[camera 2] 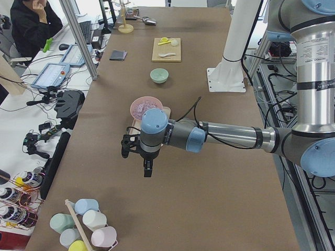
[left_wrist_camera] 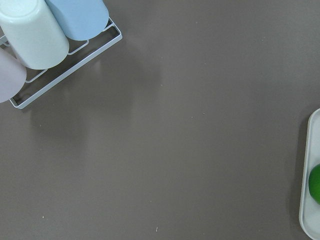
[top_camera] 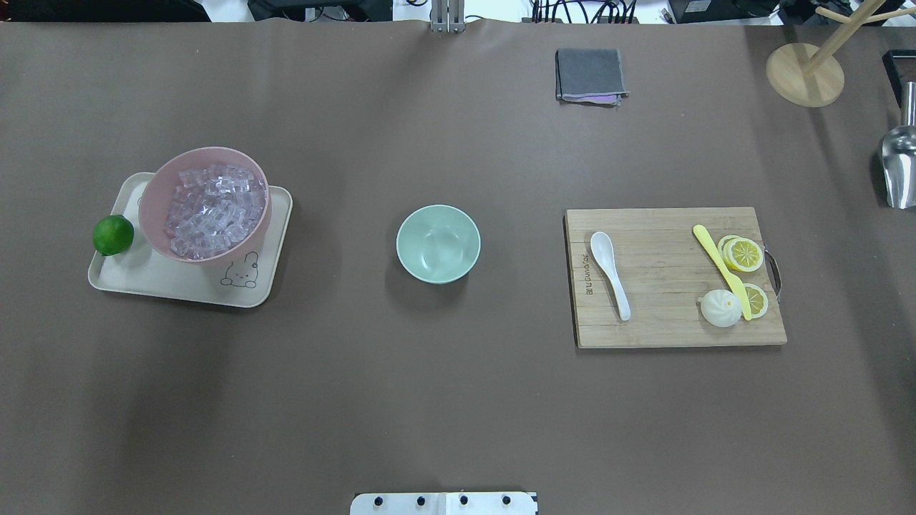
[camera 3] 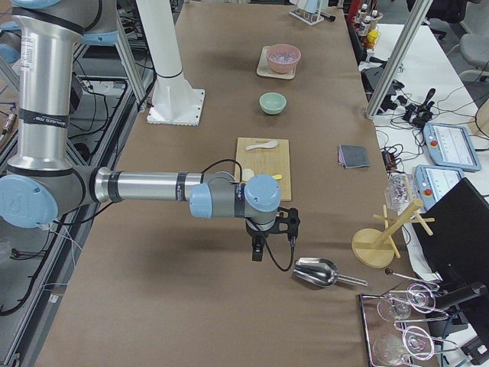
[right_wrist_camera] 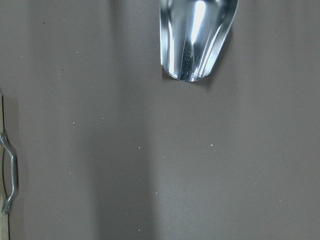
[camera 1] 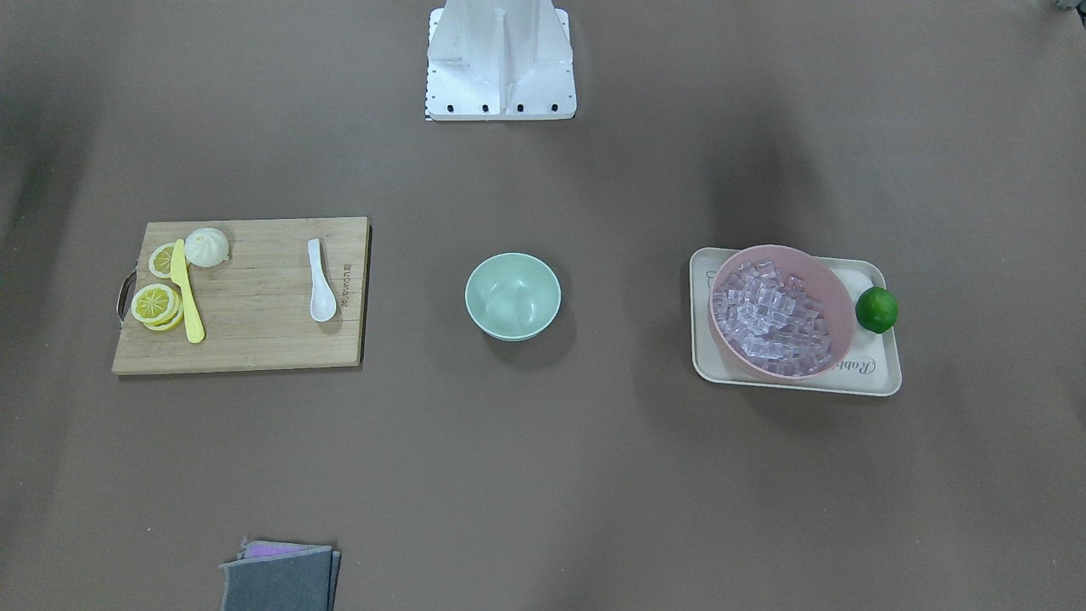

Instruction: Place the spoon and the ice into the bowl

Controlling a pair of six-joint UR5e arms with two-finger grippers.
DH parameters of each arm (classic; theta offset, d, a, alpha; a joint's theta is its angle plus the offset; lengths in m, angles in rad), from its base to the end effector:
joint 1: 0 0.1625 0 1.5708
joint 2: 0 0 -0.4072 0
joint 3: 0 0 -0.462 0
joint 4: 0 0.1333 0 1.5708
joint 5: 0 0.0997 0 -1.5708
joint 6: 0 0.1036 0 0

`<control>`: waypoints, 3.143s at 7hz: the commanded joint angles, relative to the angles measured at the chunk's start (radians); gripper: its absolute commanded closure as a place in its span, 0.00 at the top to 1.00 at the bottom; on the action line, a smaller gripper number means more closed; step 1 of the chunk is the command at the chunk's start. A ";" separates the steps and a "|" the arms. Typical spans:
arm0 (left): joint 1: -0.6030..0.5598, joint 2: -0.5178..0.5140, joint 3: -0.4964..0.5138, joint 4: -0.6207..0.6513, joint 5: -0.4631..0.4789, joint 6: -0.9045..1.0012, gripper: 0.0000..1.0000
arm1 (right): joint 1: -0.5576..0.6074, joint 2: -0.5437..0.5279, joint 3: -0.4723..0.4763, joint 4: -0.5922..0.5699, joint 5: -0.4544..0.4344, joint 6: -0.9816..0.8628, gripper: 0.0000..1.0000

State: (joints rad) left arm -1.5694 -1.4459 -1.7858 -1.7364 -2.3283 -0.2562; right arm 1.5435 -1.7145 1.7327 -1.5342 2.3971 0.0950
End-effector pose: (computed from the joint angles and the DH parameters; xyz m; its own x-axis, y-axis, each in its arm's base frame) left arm -0.0614 -0.5250 0.5726 0.7029 -0.0761 -0.7072 0.1827 0.9802 0.0762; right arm 0.0433 -0.5084 0.6217 0.6758 0.0362 0.7362 -0.0370 0.9992 -0.0151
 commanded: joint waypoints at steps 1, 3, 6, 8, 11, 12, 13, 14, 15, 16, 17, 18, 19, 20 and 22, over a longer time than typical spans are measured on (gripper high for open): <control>0.000 -0.001 -0.003 0.000 0.003 0.000 0.98 | -0.005 0.001 0.001 0.000 0.000 0.000 1.00; 0.000 -0.001 0.000 0.000 0.004 0.000 0.98 | -0.005 0.001 0.001 0.000 0.000 0.000 1.00; 0.002 -0.004 0.000 -0.002 0.007 -0.003 0.98 | -0.005 0.001 -0.001 0.000 0.005 0.000 1.00; 0.003 -0.010 0.000 -0.003 0.004 -0.005 0.98 | -0.013 0.003 0.001 0.000 0.007 0.002 1.00; 0.060 -0.126 -0.030 -0.015 -0.002 -0.015 0.98 | -0.022 0.015 0.005 0.000 0.007 0.018 1.00; 0.106 -0.193 -0.059 -0.026 0.003 -0.015 0.98 | -0.028 0.015 0.007 0.002 0.007 0.031 1.00; 0.174 -0.247 -0.055 -0.094 0.003 -0.014 0.98 | -0.034 0.015 0.008 0.003 0.007 0.041 1.00; 0.216 -0.295 -0.061 -0.203 -0.003 -0.068 0.98 | -0.049 0.026 0.007 0.002 0.005 0.045 1.00; 0.270 -0.304 -0.051 -0.281 0.010 -0.184 0.98 | -0.062 0.038 0.004 0.002 0.007 0.069 1.00; 0.304 -0.320 -0.047 -0.288 0.001 -0.205 0.98 | -0.065 0.061 0.014 0.000 0.023 0.077 1.00; 0.334 -0.368 -0.023 -0.275 0.018 -0.212 0.98 | -0.065 0.081 -0.001 0.009 0.104 0.077 1.00; 0.363 -0.372 0.002 -0.285 0.020 -0.207 0.98 | -0.065 0.082 0.005 0.012 0.105 0.074 1.00; 0.394 -0.372 0.002 -0.287 0.030 -0.250 0.98 | -0.084 0.095 0.013 0.011 0.100 0.074 1.00; 0.460 -0.390 -0.010 -0.304 0.109 -0.437 0.98 | -0.103 0.123 0.022 0.003 0.103 0.080 1.00; 0.644 -0.398 0.005 -0.408 0.336 -0.633 0.98 | -0.108 0.131 0.021 0.012 0.087 0.081 1.00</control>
State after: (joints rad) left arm -1.0290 -1.8377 -1.7889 -2.0948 -2.1188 -0.7703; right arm 1.4414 -1.5893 1.7524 -1.5274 2.4962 0.1739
